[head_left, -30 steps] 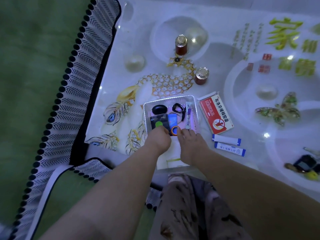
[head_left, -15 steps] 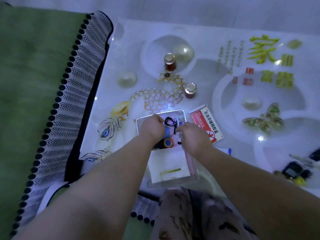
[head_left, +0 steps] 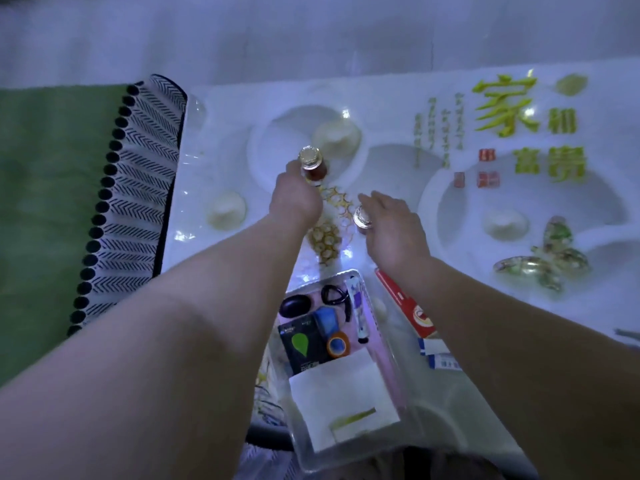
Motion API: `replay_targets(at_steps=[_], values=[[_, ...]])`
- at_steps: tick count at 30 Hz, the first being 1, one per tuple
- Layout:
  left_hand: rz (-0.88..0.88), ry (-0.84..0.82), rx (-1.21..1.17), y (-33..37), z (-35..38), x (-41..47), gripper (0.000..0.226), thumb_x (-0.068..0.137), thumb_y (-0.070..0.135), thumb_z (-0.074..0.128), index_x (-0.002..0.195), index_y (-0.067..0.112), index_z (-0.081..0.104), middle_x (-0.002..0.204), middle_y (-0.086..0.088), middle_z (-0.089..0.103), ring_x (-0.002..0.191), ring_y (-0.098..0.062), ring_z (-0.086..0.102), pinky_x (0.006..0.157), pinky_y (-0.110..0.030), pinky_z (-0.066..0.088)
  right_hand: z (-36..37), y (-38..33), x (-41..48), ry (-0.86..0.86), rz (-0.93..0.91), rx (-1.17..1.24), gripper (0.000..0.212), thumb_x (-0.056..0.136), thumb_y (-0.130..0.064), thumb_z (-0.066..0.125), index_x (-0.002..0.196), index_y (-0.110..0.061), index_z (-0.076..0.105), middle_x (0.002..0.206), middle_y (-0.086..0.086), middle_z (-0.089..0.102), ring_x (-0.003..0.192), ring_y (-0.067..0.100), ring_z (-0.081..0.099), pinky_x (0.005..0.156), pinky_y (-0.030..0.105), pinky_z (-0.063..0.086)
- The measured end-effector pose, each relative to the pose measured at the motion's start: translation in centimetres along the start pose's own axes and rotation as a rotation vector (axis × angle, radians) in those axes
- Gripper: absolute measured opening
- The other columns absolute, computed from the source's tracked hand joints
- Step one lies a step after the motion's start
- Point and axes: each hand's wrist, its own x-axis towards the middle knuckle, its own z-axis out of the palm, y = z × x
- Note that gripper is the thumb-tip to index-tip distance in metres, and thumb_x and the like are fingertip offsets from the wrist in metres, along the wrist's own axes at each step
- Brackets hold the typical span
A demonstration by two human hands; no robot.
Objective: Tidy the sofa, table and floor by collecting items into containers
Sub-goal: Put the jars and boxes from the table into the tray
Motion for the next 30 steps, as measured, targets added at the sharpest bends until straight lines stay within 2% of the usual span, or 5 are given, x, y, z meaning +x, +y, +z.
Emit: replay_targets(at_steps=[8,16,22,27,30], values=[[0.138,0.004,0.169,1.2,1.9,4.5,0.061,0.094,0.015,0.039,0.151,0.023,0.018,0.155,-0.01,0.019,0.133,-0.036,0.039,0.106,-0.039,0.035,1.9,0.6,1.7,0.011,0.001,0.014,0.047,0.087,-0.004,0.05,0.132,-0.02,0.048,0.134,0.002,0.05,0.12,0.029,0.044,0.093,0.037,0.039],[0.095,0.125,0.32,0.7,2.2,4.5,0.039,0.089,0.006,0.047,0.127,0.012,0.041,0.128,-0.016,0.037,0.101,-0.039,0.054,0.071,-0.038,0.042,1.8,0.8,1.4,0.067,0.068,-0.024,0.041,0.088,-0.008,0.056,0.126,-0.023,0.052,0.122,0.001,0.055,0.112,0.026,0.048,0.08,0.033,0.04],[0.042,0.135,0.303,0.0,1.6,3.6,0.034,0.09,0.011,0.043,0.124,0.007,0.044,0.124,-0.016,0.049,0.115,-0.035,0.051,0.086,-0.042,0.045,1.2,0.7,-0.6,0.032,0.093,0.053,0.037,0.089,-0.029,0.06,0.124,-0.021,0.051,0.119,0.002,0.054,0.109,0.024,0.051,0.082,0.036,0.041],[0.021,0.142,0.293,0.0,1.8,3.6,0.043,0.093,0.036,0.049,0.127,0.011,0.04,0.124,-0.015,0.047,0.115,-0.035,0.049,0.078,-0.039,0.039,0.9,0.7,-1.8,0.08,0.094,0.09,0.036,0.089,-0.032,0.058,0.123,-0.021,0.053,0.119,0.002,0.055,0.109,0.024,0.051,0.084,0.036,0.043],[-0.054,0.168,0.237,-0.3,2.0,3.7,0.039,0.093,0.024,0.048,0.127,0.008,0.039,0.127,-0.016,0.046,0.117,-0.036,0.051,0.085,-0.041,0.043,1.2,0.6,-2.1,0.131,0.067,0.143,0.035,0.089,-0.029,0.059,0.122,-0.019,0.054,0.117,0.002,0.055,0.107,0.024,0.052,0.084,0.037,0.045]])
